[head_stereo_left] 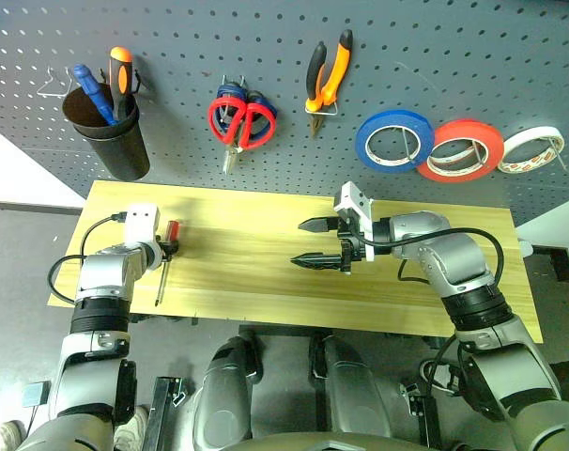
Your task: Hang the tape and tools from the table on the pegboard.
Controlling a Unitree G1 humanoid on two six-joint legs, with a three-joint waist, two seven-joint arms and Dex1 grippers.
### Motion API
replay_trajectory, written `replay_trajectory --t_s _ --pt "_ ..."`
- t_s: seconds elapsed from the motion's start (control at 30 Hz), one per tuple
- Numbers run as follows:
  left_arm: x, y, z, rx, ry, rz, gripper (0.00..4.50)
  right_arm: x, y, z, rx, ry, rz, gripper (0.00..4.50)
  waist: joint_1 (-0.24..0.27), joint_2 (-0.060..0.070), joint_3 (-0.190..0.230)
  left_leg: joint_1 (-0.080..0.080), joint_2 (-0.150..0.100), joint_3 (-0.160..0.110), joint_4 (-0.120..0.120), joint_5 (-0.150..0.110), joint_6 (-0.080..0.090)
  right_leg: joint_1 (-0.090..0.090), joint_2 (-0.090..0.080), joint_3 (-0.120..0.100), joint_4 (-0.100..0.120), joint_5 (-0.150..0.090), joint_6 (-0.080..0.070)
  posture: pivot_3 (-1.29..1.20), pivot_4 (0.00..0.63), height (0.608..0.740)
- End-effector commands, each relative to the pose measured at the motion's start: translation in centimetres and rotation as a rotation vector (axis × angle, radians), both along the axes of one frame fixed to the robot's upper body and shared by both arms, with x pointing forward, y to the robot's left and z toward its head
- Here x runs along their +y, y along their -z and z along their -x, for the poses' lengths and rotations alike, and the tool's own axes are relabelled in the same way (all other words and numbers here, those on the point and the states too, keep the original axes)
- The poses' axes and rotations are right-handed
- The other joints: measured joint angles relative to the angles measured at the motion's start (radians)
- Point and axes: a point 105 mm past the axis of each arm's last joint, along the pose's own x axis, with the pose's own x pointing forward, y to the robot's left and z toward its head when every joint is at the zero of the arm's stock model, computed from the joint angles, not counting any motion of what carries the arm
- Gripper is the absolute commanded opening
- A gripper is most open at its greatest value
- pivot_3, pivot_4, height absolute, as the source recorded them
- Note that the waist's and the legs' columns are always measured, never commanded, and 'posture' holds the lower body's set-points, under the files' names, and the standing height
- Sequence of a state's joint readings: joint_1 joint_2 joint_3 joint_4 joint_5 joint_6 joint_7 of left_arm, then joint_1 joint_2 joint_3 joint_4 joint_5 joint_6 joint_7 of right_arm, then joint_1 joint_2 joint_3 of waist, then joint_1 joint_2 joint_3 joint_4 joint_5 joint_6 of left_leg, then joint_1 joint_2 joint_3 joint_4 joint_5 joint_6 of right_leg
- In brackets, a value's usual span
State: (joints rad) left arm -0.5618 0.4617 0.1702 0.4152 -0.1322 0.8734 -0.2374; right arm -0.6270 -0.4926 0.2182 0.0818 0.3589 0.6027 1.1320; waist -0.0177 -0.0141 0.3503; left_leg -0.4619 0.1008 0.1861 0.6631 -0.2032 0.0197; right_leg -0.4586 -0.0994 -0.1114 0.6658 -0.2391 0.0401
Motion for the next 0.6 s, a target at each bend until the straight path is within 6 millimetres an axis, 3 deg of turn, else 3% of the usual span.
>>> replay_trajectory --t_s 0.03,0.1,0.13,0.37,0.47,0.6 --pt "0.5 2.3 1.5 0.11 -0.034 -0.003 1.68 -0.5 -1.2 0.0 -0.044 0.001 -0.021 4.5 -0.002 0.0 0.0 0.0 0.0 0.0 0.0 0.0 0.0 0.0 0.0 0.0 0.0 0.0 0.0 -0.05 0.41 0.73" --pt "0.4 2.3 2.0 0.127 -0.039 0.002 1.0 -0.5 -1.2 0.0 -0.047 -0.001 -0.018 4.5 -0.004 0.0 0.0 0.0 0.0 0.0 -0.001 0.0 0.0 -0.001 0.0 0.0 0.0 0.0 0.0 -0.05 0.408 0.73" --pt "0.4 2.4 2.2 0.136 -0.045 0.009 0.9 -0.6 -1.2 0.0 -0.049 -0.002 -0.017 4.5 -0.004 0.0 0.0 0.0 0.0 0.0 -0.001 0.0 0.0 -0.001 0.0 0.0 0.0 0.0 0.0 -0.05 0.408 0.73" --pt "0.4 2.1 3.7 0.144 -0.068 0.016 0.9 -0.5 -1.2 -0.5 -0.058 0.002 -0.023 4.5 -0.002 0.0 0.0 0.0 0.0 0.001 -0.003 0.0 0.0 -0.001 0.0 0.001 -0.001 0.0 0.001 -0.03 0.385 0.73" --pt "-0.1 0.9 3.7 0.104 -0.041 0.026 0.9 -0.4 -1.2 -0.8 -0.065 0.002 -0.026 4.5 -0.002 0.0 0.0 -0.001 0.0 0.0 -0.003 -0.001 -0.003 -0.002 0.0 0.001 -0.002 0.0 0.0 -0.02 0.361 0.73" --pt "-0.3 -1.6 4.4 0.036 0.004 0.031 0.9 -0.5 -2.6 -0.8 -0.073 -0.02 -0.07 4.5 0.001 -0.001 -0.001 -0.005 0.0 0.0 -0.003 -0.002 -0.003 -0.005 0.0 0.0 -0.002 0.002 0.003 0.0 0.312 0.73"
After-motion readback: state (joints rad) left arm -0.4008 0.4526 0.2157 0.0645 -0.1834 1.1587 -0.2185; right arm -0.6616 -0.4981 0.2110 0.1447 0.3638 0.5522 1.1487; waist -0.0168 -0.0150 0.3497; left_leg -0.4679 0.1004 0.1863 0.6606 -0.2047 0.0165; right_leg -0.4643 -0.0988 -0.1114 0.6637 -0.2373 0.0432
